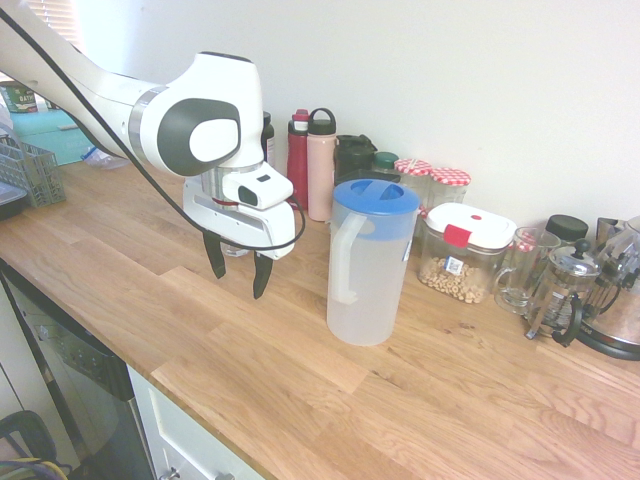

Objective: Pour me some water

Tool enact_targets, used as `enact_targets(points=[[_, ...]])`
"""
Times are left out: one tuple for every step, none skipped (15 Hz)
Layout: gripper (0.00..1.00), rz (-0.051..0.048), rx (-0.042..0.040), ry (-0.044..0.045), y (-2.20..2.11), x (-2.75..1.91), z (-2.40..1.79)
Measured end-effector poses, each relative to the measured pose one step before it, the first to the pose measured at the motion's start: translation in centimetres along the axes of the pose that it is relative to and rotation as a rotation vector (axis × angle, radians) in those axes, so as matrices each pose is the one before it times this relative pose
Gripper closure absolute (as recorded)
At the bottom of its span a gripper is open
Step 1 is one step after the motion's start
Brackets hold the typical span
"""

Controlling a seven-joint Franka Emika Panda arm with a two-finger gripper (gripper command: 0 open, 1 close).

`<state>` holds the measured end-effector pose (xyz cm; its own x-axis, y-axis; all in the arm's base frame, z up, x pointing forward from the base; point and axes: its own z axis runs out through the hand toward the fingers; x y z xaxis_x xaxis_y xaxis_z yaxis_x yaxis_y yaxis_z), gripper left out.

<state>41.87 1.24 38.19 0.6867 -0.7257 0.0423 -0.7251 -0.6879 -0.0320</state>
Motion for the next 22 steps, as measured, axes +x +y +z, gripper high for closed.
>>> enact_targets(points=[[0.00,0.00013,-0.00196,-0.00193,0.012,-0.002,0.067],[0.00,-0.00091,-0.00354,-0.00197,-0.005,0.018,0.113],[0.00,-0.00178,0.00062,0.00186,-0.157,0.086,-0.274],[0.00,-0.00257,0.00235,0.00314,-0.380,0.218,-0.788],[0.00,-0.00435,0.00332,0.00419,-0.558,0.326,-1.377],[0.00,-0.01282,0.00249,0.00570,-0.556,0.361,-1.965],[0.00,-0.02285,0.00252,0.00515,-0.394,0.305,-2.430],[0.00,-0.03519,0.00049,0.00340,-0.063,0.071,-2.404],[0.00,-0.04230,-0.00232,0.00440,0.282,0.060,-2.510],[0.00,-0.04022,-0.00465,0.00795,0.547,0.163,-2.296],[0.00,-0.04332,-0.01043,0.00741,0.900,0.335,-2.089],[0.00,-0.04140,-0.01264,0.00658,1.408,0.585,-1.977],[0.00,-0.02762,-0.00679,0.00013,1.409,0.635,-1.344],[0.00,-0.02233,-0.00060,-0.00463,1.479,0.651,-0.896],[0.00,-0.02252,0.00344,-0.01129,1.537,0.556,-0.393],[0.00,-0.01571,0.00368,-0.01116,1.433,0.420,-0.014],[0.00,0.00025,0.00283,-0.00795,1.381,0.374,0.131],[0.00,0.01238,0.00359,-0.00298,1.249,0.404,0.137],[0.00,0.01287,0.00490,0.00018,1.174,0.565,0.270],[0.00,0.01406,0.00620,0.00134,1.268,0.704,0.390],[0.00,0.02165,0.00466,0.00307,1.101,0.737,0.461],[0.00,0.03391,0.00281,0.00592,0.966,0.795,0.529]])
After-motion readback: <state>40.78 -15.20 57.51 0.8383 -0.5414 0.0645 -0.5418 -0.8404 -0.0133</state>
